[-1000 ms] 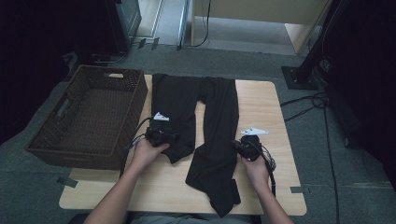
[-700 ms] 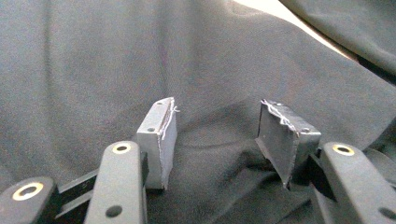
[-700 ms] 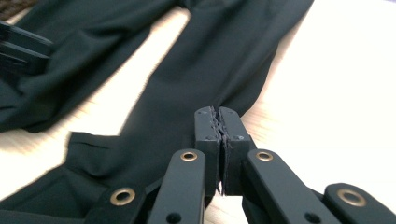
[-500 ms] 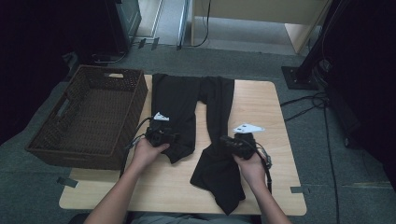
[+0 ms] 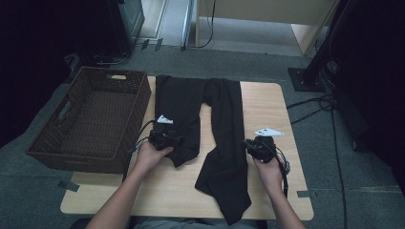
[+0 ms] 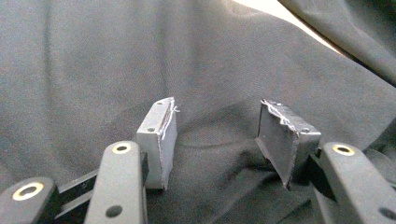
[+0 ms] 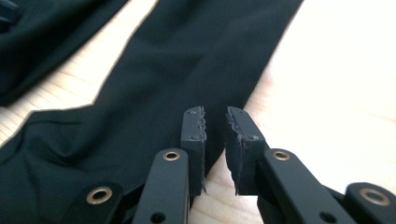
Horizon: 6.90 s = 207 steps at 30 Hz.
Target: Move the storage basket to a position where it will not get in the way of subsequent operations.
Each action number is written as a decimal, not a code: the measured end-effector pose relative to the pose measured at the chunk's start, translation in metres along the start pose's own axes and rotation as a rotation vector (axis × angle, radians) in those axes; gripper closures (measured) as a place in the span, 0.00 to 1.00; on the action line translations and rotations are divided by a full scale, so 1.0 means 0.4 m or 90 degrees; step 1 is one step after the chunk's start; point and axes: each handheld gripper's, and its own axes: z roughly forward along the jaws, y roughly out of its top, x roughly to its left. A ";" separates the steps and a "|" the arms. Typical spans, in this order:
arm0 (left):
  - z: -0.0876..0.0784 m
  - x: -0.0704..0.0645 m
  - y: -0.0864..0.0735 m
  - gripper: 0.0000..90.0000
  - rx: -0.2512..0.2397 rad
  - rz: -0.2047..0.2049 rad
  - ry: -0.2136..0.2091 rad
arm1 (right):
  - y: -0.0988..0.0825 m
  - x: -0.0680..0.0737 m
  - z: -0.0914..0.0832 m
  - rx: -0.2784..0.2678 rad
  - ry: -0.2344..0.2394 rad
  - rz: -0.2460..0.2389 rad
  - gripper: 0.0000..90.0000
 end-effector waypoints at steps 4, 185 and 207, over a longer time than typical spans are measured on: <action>-0.001 0.004 0.004 0.52 0.002 -0.010 -0.007 | 0.016 0.025 -0.005 -0.032 0.020 -0.006 0.76; -0.099 -0.179 -0.073 0.98 0.009 0.127 -0.023 | -0.043 0.114 0.083 -0.004 0.025 -0.080 0.74; -0.053 -0.168 -0.074 0.97 0.020 0.099 -0.056 | 0.013 0.155 0.130 0.019 0.064 -0.092 0.99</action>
